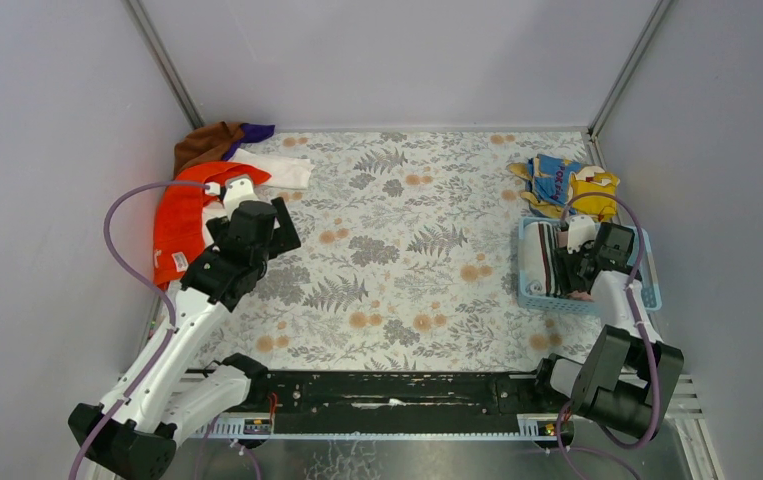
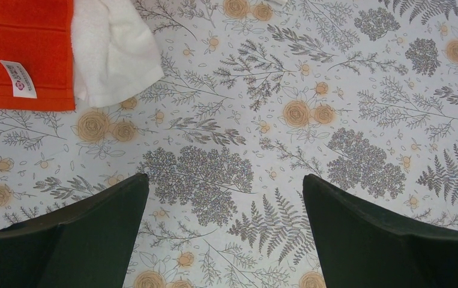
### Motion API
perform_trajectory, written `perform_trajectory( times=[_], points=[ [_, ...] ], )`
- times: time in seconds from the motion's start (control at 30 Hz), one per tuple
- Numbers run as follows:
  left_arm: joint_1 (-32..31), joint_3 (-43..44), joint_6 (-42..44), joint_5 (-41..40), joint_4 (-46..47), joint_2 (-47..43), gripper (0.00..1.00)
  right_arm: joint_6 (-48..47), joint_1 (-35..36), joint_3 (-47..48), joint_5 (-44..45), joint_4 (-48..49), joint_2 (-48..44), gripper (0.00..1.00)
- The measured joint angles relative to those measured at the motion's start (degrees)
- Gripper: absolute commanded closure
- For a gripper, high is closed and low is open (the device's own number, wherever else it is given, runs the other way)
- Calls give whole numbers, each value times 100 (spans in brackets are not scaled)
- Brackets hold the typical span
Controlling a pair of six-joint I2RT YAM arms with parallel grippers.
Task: Roll the towels
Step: Place the towel in the bin.
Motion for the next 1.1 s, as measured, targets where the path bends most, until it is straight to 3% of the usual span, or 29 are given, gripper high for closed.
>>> perform_trajectory(
  times=[0.37,0.53,0.63,0.77,1.1],
  points=[
    [33,-15,2,42,2,0,0,-299,0,413,-103,-595,-94,26],
    [33,-15,2,46,4,-4,0,-398,0,522,-232,-763,-234,27],
    [33,-24,2,46,9,-26,0,-396,2,511,-247,-778,-232,32],
    [33,-35,2,46,17,-39,0,-378,0,407,-245,-651,-144,54],
    [72,-37,2,50,17,-26,0,-118,0,271,-546,74,588,52]
  ],
)
